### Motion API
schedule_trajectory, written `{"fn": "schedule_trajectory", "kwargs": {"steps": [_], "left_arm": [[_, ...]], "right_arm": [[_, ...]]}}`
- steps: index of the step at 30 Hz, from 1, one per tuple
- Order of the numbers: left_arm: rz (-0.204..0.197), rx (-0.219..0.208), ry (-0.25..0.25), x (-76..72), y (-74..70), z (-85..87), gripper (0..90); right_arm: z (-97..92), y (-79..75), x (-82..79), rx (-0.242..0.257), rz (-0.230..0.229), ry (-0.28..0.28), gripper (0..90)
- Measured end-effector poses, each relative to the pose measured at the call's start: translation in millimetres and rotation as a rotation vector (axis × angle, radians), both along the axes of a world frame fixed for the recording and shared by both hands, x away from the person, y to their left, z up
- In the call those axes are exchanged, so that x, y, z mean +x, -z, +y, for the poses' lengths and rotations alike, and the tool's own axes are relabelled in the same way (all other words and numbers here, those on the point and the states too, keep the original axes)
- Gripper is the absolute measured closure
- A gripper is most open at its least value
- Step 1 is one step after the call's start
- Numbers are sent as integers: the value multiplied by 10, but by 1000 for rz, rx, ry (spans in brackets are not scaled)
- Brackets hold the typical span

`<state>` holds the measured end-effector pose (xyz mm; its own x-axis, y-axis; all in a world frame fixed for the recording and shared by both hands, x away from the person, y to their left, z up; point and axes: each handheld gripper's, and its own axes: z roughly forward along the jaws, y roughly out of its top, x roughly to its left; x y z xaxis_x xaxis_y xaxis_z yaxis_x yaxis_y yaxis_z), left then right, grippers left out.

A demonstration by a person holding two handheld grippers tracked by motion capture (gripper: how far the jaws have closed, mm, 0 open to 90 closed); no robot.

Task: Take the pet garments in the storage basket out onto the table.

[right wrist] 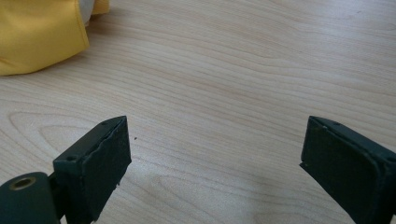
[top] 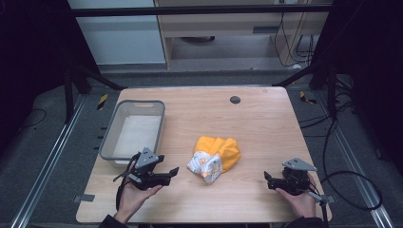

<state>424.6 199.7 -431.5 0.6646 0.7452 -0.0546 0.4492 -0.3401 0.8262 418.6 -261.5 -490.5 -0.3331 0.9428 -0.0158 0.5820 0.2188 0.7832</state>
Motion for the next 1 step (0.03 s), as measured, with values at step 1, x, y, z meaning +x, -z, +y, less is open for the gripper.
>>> {"fn": "schedule_trajectory", "kwargs": {"steps": [1], "left_arm": [[-8, -1, -5, -19, 14, 30, 275]], "right_arm": [[1, 0, -2, 0, -1, 0, 81]]}}
